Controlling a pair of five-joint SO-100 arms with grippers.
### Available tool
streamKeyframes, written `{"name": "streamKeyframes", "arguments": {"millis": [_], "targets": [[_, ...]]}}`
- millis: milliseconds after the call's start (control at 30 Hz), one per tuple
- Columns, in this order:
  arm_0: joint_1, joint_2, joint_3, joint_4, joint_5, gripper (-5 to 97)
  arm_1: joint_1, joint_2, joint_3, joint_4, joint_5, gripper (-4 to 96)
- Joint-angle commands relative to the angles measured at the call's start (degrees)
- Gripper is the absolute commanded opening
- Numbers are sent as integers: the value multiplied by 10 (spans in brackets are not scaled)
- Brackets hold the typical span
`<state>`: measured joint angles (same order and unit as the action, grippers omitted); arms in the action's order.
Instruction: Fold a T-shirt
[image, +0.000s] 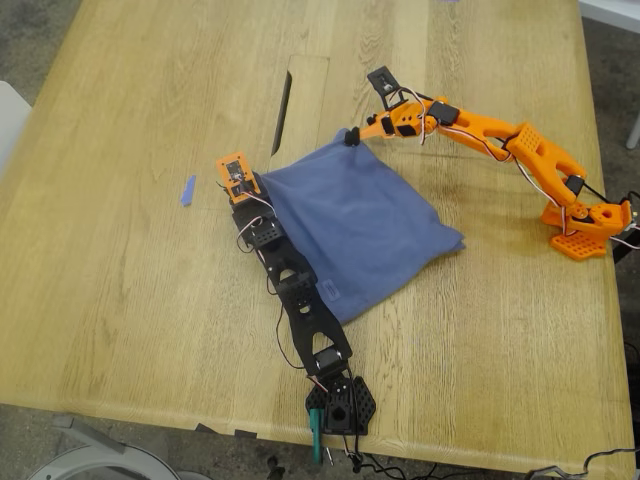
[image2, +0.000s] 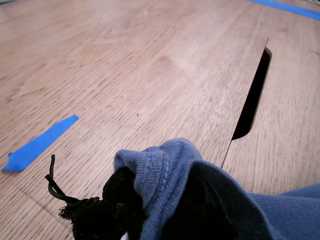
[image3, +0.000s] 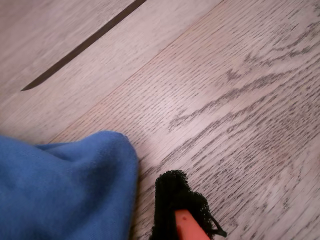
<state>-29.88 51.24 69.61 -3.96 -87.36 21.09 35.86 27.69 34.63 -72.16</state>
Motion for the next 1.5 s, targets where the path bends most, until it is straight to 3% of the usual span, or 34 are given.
{"name": "streamKeyframes", "arguments": {"millis": [0, 200, 1167, 1267, 1400, 1467], "targets": [[-16, 73, -11, -3, 3, -2, -2, 9, 7, -26, -4, 519], [-8, 80, -2, 0, 4, -2, -3, -18, 10, -86, -40, 518], [20, 105, 33, 4, 5, -2, -23, -188, 9, -233, -9, 477], [25, 113, 42, 4, 5, -2, -25, -207, 16, -261, 0, 437], [25, 122, 55, 4, 5, -2, -29, -222, 16, -262, -2, 230], [25, 126, 62, 4, 5, -2, -28, -225, 12, -258, -7, 174]]}}
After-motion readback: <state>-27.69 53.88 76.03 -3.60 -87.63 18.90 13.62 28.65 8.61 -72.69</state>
